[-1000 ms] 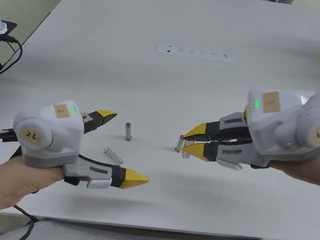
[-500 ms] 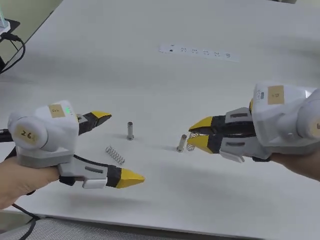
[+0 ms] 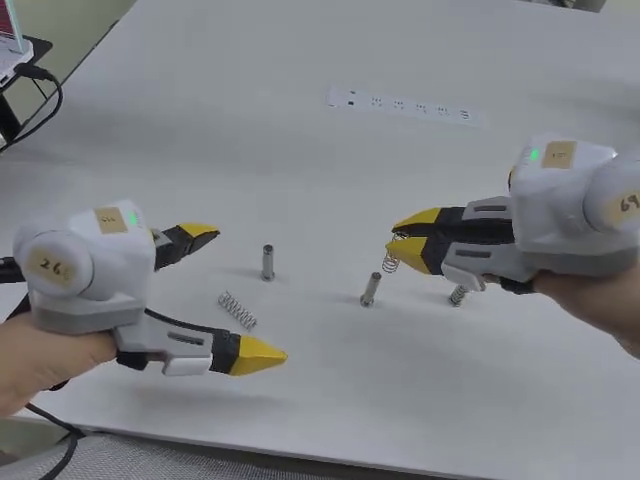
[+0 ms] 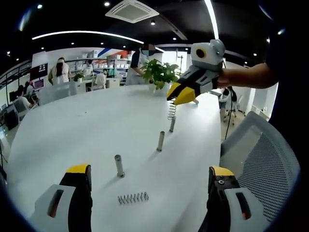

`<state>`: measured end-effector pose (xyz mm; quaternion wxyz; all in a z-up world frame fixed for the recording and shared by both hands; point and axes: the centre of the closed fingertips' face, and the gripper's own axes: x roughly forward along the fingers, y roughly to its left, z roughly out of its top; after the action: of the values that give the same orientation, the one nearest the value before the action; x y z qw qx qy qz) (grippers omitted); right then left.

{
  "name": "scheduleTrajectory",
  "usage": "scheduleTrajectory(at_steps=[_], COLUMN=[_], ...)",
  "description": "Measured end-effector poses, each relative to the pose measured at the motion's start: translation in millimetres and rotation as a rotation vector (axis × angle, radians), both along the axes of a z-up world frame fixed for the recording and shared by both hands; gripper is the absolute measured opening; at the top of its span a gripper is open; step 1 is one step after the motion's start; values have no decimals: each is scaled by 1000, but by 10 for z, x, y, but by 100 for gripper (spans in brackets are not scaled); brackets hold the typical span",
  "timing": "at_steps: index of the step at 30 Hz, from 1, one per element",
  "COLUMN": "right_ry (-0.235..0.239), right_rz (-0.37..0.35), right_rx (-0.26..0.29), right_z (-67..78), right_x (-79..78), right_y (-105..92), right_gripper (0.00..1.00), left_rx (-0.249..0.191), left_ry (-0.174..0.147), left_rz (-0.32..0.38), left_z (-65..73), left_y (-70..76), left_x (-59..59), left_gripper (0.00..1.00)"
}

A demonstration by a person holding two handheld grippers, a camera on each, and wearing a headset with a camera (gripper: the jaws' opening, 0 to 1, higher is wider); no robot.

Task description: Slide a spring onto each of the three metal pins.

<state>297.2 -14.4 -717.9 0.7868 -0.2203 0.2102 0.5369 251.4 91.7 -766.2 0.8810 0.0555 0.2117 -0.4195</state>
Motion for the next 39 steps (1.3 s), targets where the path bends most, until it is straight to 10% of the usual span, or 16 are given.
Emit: scheduleTrajectory(at_steps=[39], right_ry=[54], right_rz=[-16], right_rx=[-50], right_z=[-288], right_x=[71], right_y=[65], right_gripper=[6], left_rx=[-10], left_ry=[20], left_rz=[42], left_z=[-55], left_y=[132], left_x=[-3], left_gripper=[98])
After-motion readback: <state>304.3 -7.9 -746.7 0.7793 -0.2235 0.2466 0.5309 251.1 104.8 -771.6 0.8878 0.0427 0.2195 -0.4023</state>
